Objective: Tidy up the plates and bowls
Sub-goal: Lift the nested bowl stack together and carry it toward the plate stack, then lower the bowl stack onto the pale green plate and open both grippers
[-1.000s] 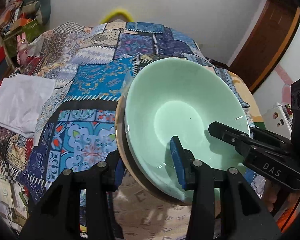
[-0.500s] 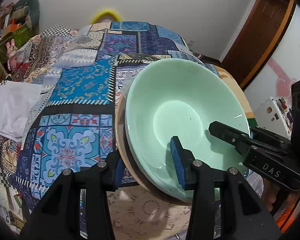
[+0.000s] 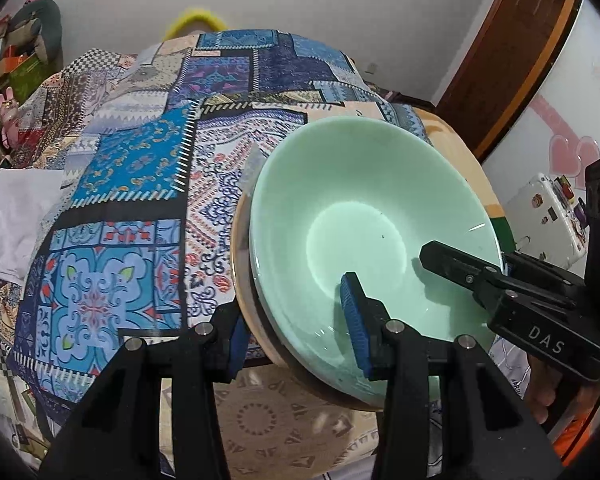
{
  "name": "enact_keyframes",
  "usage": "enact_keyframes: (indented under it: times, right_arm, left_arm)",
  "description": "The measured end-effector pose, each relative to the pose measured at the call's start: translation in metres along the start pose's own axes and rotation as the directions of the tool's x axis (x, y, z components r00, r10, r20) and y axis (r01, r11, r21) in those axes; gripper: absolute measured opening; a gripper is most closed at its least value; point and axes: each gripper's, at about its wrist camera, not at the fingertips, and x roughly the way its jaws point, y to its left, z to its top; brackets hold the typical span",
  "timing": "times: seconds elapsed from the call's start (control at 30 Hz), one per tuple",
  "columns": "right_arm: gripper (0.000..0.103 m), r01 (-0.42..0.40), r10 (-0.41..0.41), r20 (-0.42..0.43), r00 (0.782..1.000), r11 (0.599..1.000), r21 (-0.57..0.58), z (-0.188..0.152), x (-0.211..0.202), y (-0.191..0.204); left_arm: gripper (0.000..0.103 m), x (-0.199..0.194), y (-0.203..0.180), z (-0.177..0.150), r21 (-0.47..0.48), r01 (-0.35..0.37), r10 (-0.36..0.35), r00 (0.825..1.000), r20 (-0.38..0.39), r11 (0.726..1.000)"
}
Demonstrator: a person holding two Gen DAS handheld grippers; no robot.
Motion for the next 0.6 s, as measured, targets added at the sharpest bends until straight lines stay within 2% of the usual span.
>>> enact_keyframes:
  times: [0.6]
  right_arm:
    - [0.03, 0.01, -0.006, -0.06, 0.998, 0.999, 0.054, -0.015, 0.018, -0.025]
  left_arm:
    - [0.043, 0.043, -0.011, -0.003, 0.013, -0.007, 0.008, 0.997, -0.082, 1.0]
